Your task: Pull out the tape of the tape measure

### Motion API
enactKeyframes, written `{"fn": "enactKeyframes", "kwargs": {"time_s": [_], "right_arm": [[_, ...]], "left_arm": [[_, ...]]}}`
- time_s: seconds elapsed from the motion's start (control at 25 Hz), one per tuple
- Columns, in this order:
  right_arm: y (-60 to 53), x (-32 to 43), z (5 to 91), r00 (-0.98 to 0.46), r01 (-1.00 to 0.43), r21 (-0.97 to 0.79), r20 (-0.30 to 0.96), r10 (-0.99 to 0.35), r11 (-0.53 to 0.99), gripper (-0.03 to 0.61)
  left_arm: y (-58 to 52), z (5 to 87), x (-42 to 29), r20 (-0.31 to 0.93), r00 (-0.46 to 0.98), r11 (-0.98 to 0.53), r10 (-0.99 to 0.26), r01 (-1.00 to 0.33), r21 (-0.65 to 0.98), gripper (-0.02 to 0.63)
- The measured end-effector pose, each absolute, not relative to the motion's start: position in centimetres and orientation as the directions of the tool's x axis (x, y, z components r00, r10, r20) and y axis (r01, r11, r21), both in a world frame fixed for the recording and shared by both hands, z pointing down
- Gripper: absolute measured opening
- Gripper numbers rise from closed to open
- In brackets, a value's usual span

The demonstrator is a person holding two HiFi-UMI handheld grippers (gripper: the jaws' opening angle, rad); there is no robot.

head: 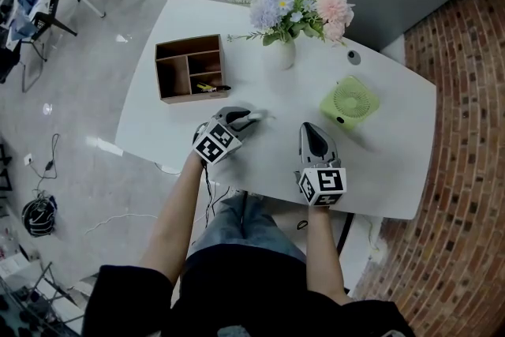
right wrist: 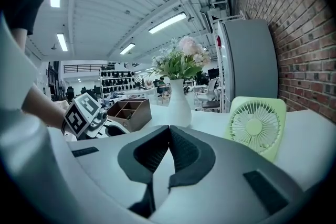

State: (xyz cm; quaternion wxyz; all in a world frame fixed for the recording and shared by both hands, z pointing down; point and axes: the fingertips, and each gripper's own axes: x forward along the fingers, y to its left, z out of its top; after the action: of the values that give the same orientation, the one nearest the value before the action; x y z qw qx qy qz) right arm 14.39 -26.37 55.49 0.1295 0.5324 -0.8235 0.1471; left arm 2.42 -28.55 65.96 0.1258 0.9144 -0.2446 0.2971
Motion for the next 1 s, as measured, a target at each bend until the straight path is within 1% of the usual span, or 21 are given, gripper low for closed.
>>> {"fn": "enactKeyframes", "kwargs": {"time_s": [0.12,0.24,0.8,0.88,1.0], "right_arm": [[-26.1,14.4,56.0,-0.398,-0.915,-0.106,0.380,-0.835,0.389,0.000],[-25.8,14.1,56.5,-0.407,-0.911,-0.108,0.393,-0.825,0.398,0.000],[-23.2,10.5,57.2,-0.524,-0.821,-0.048,0.462,-0.716,0.569,0.002],[-22.8,10.0,57.4,-0.533,-0.808,-0.039,0.474,-0.701,0.588,0.009],[-22.5,9.5,57.6,-0.539,-0.790,-0.012,0.491,-0.684,0.613,0.036]], "left_arm": [[-28.5,66.1,2.6,0.603,0.707,-0.857,-0.369,-0.510,0.074,0.083],[-28.1,65.8,2.8,0.598,0.715,-0.868,-0.362,-0.493,0.063,0.072],[-24.2,58.4,4.6,0.497,0.797,-0.922,-0.344,-0.385,-0.020,0.071],[-23.9,57.5,4.8,0.487,0.804,-0.927,-0.343,-0.374,-0.034,0.071],[-23.3,56.6,5.1,0.477,0.815,-0.935,-0.330,-0.353,-0.044,0.071]]}}
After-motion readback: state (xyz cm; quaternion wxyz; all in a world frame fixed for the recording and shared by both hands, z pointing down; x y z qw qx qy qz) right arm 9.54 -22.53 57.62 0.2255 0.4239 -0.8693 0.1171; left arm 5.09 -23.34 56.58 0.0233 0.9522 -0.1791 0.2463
